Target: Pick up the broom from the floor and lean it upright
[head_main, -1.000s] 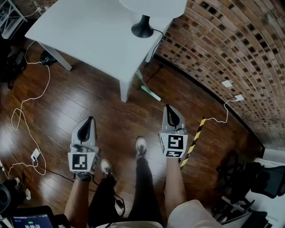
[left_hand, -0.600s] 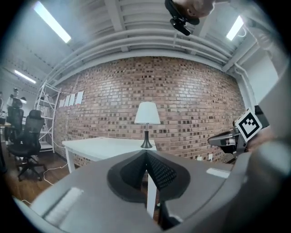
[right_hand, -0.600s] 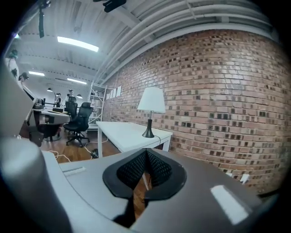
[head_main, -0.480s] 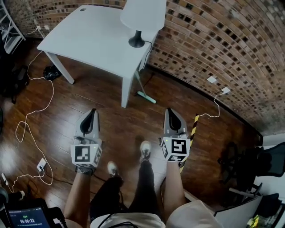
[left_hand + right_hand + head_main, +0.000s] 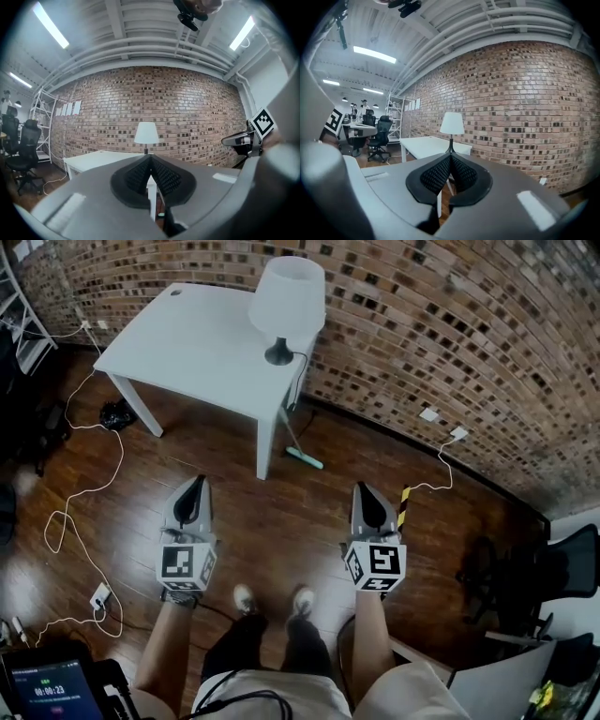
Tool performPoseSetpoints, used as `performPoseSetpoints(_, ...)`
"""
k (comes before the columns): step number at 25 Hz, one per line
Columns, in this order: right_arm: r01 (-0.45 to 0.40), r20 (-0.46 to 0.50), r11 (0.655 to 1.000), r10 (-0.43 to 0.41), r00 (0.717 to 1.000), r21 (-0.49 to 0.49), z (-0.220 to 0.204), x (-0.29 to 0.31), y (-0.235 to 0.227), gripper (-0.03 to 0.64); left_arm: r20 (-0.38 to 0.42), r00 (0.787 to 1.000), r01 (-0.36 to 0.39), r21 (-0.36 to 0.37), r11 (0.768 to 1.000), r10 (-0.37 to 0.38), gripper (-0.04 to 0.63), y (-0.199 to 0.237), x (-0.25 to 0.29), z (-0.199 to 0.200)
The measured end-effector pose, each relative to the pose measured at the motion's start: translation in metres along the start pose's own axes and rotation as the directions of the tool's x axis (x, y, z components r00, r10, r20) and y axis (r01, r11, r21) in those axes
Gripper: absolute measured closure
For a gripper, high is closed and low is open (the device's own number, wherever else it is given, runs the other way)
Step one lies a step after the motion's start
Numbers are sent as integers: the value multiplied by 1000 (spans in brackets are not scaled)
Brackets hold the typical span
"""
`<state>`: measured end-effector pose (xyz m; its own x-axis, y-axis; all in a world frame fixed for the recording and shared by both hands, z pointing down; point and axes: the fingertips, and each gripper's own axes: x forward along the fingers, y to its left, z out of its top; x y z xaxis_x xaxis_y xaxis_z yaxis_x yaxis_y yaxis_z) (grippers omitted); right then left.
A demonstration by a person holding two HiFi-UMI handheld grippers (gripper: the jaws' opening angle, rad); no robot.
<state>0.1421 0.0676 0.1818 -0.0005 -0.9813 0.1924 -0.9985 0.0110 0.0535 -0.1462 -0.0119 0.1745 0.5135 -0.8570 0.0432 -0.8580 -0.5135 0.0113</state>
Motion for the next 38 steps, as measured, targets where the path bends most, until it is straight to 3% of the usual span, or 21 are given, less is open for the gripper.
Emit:
performPoseSetpoints(6,-30,49,999,28,998,35,45,-15,-11,604,40,999,22,43,999,-24,594,-19,3,49)
performPoseSetpoints(11,-25,71,998,21,997,57,77,-36,-33,604,72,997,1,30,1000,-3,594,-43,-4,82)
performPoseSetpoints(18,-42,72,998,38,997,55,90,-65,-34,604,99,995,6,44,999,-10,594,-69,-25,112)
performPoseSetpoints(23,-56,121,996,47,991,76,98,-79,-36,604,122,992,1,44,999,-6,594,-74,-33,123)
performPoseSetpoints(30,-37,121,997,29,992,66,98,-90,-27,604,126,992,9,51,999,-15,594,-69,-48,124)
performPoseSetpoints(38,4,149,997,-15,989,73,103,-116,-8,604,113,991,63,59,996,-70,594,-59,-77,121)
